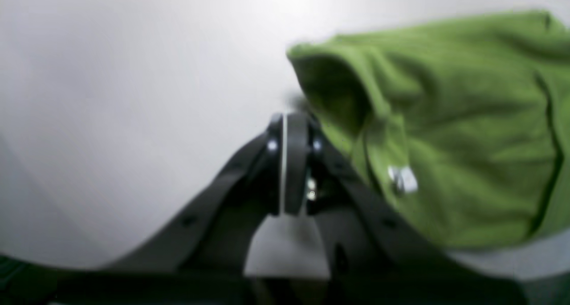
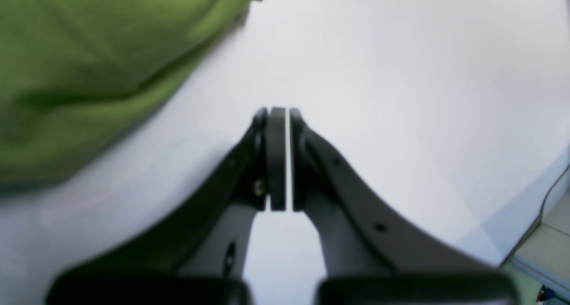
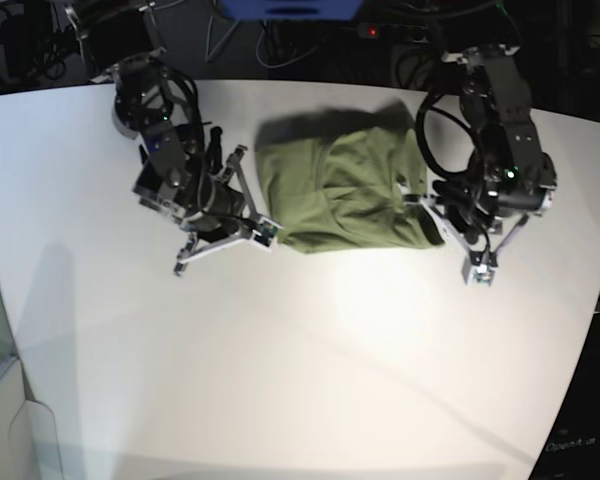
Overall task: Fold the T-shirt properly
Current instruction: 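Grasp the bundle sides with both grippers and flatten it, then pull the bundle's edge with the left gripper to square it, then grasp the bundle with both grippers and rotate it upright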
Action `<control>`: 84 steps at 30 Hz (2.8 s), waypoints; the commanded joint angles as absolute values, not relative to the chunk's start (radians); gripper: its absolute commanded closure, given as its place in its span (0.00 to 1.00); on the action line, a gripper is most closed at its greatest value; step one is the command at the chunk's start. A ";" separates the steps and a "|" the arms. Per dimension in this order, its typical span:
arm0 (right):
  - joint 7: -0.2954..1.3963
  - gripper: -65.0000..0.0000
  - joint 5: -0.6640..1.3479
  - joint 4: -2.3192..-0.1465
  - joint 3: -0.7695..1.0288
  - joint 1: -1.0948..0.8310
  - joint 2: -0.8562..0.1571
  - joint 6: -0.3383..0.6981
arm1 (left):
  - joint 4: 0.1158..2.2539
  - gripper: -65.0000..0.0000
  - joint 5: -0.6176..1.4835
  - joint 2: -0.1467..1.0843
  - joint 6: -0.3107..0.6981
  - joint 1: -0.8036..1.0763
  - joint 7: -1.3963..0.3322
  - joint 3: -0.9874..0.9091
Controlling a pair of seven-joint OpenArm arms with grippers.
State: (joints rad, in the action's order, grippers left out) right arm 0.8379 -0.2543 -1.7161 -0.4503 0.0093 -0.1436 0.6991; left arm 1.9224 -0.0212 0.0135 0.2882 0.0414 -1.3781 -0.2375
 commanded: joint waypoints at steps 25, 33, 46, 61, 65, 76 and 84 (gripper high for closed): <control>0.822 1.00 -0.259 -1.736 -0.392 -0.002 -0.148 0.698 | 1.770 0.99 -0.024 0.096 0.283 0.211 -1.279 -0.033; 0.828 1.00 -0.259 -1.736 -0.390 -0.013 -0.148 0.698 | 1.630 0.99 -0.024 0.094 0.280 0.105 -1.139 -0.036; 0.828 1.00 -0.259 -1.804 -0.360 -0.088 -0.148 0.698 | 1.481 0.99 -0.015 0.007 0.280 -0.074 -0.849 -0.099; 0.822 1.00 -0.260 -1.787 -0.363 0.012 -0.206 0.698 | 1.735 0.99 -0.015 0.044 0.288 0.018 -1.099 -0.259; 0.820 1.00 -0.259 -1.709 -0.363 0.071 -0.203 0.698 | 1.735 0.99 -0.015 0.012 0.288 0.044 -1.095 -0.259; 0.783 1.00 -0.257 -1.669 -0.364 0.067 -0.154 0.698 | 1.557 0.99 -0.019 -0.051 0.280 0.007 -0.943 -0.259; 0.780 1.00 -0.257 -1.669 -0.366 0.019 -0.090 0.698 | 1.419 0.99 -0.016 -0.051 0.280 -0.053 -0.826 -0.259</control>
State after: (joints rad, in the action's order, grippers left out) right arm 0.7921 -0.2543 -1.6520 -0.3687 0.0063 -0.0895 0.6991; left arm 1.4128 -0.0105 -0.0517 0.2813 -0.0441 -0.8204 -0.2600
